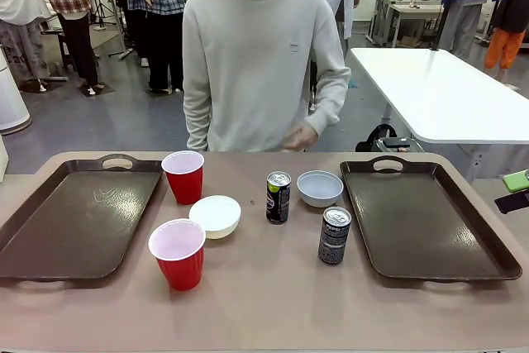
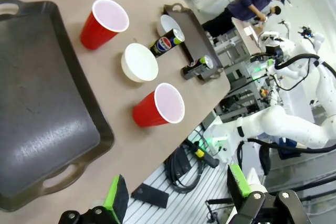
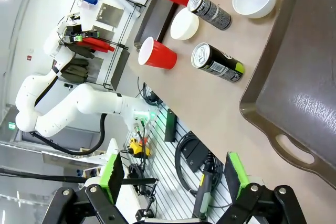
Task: Prepare tableware on both trays.
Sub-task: Pick up a Picnic Bowl from the table and place it on a Handle tray.
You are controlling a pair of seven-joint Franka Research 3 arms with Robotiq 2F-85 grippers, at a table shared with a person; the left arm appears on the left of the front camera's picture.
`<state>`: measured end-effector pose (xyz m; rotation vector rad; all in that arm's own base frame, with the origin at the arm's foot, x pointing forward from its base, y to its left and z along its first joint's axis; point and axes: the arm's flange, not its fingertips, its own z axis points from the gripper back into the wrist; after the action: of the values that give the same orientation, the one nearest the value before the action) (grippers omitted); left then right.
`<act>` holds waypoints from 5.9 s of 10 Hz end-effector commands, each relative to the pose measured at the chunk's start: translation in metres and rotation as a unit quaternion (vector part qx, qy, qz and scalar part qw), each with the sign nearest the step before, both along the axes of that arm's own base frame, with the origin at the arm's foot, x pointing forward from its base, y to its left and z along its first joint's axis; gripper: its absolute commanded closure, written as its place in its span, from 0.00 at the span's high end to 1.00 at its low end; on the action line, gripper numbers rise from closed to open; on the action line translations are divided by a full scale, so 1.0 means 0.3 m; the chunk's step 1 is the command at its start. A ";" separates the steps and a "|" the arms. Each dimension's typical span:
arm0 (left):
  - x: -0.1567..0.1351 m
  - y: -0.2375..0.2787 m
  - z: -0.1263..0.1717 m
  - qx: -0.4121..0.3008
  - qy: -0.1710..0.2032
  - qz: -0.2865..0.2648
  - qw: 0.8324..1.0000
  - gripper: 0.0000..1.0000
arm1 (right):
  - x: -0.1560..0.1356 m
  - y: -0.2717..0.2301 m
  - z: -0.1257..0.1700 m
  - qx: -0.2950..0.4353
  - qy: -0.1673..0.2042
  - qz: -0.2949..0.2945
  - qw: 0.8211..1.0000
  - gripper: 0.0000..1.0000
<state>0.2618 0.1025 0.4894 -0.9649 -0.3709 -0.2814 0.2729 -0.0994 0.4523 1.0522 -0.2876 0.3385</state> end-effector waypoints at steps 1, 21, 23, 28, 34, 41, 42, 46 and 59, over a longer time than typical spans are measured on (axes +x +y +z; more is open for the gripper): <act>0.006 0.008 0.001 -0.007 -0.013 -0.007 1.000 1.00 | 0.010 0.002 -0.005 0.015 -0.011 0.003 1.000 1.00; 0.656 -0.981 -0.052 0.483 0.073 0.030 0.872 1.00 | 0.010 0.002 -0.005 0.015 -0.011 0.003 1.000 1.00; 0.682 -1.062 -0.200 0.459 0.112 0.042 0.880 1.00 | 0.010 0.002 -0.005 0.015 -0.011 0.003 1.000 1.00; 0.682 -1.248 -0.404 0.438 0.106 0.135 0.882 1.00 | 0.010 0.002 -0.005 0.015 -0.011 0.003 1.000 1.00; 0.667 -1.334 -0.476 0.466 0.112 0.103 0.872 1.00 | 0.010 0.002 -0.005 0.015 -0.011 0.003 1.000 1.00; 0.646 -1.321 -0.458 0.464 0.110 0.083 0.875 0.59 | 0.010 0.002 -0.005 0.015 -0.011 0.003 1.000 1.00; 0.643 -1.321 -0.455 0.463 0.111 0.081 0.875 0.50 | 0.010 0.002 -0.005 0.015 -0.011 0.003 1.000 1.00; 0.640 -1.310 -0.437 0.463 0.111 0.083 0.875 0.24 | 0.010 0.002 -0.005 0.015 -0.011 0.003 1.000 1.00; 0.522 -1.041 -0.079 0.415 0.109 0.014 0.903 0.07 | 0.010 0.002 -0.005 0.015 -0.011 0.003 1.000 1.00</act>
<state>0.4222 -0.2082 0.4628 -0.1425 -0.0201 -0.2632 0.2739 -0.0983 0.4510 1.0560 -0.2904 0.3435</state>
